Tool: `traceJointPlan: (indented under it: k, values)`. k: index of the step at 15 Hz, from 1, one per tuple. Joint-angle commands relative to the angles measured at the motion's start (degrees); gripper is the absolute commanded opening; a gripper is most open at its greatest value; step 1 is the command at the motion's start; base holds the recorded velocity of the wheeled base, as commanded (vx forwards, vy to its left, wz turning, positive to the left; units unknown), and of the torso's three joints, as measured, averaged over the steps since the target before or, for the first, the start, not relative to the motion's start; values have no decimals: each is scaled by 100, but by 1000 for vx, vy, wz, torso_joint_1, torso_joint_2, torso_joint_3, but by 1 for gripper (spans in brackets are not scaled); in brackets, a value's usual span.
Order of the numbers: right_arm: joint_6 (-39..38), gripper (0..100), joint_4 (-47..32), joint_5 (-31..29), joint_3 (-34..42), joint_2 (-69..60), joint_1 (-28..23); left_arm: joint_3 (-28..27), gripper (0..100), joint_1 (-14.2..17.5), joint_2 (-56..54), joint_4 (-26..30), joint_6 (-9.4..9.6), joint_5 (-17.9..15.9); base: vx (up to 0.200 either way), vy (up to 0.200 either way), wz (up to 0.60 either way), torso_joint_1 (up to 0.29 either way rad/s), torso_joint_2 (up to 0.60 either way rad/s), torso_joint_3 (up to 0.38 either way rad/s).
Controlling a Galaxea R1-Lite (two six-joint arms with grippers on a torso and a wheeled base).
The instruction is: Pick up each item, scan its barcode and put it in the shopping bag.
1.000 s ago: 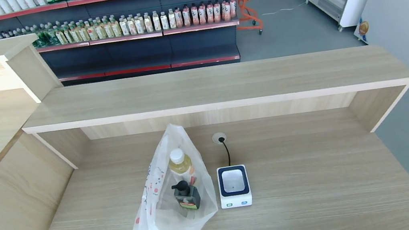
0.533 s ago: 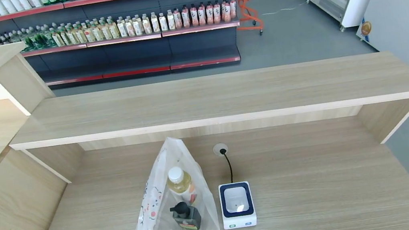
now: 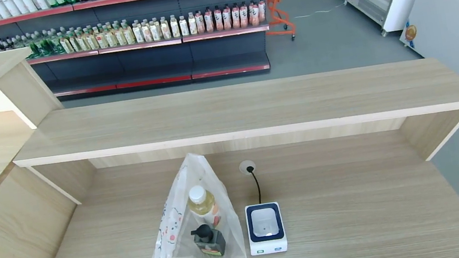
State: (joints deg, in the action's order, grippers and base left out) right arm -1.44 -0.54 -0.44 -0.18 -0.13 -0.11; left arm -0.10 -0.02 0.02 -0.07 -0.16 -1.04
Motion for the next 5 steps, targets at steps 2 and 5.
traceJointPlan:
  k: [2,5]
  values:
    - [-23,0,1,0,1,13,2,1,100,2,-2,-1,-2,-2,0,0,0,0,0,0]
    - [21,0,-8,0,1,13,2,1,100,2,-2,-1,-2,-2,0,0,0,0,0,0]
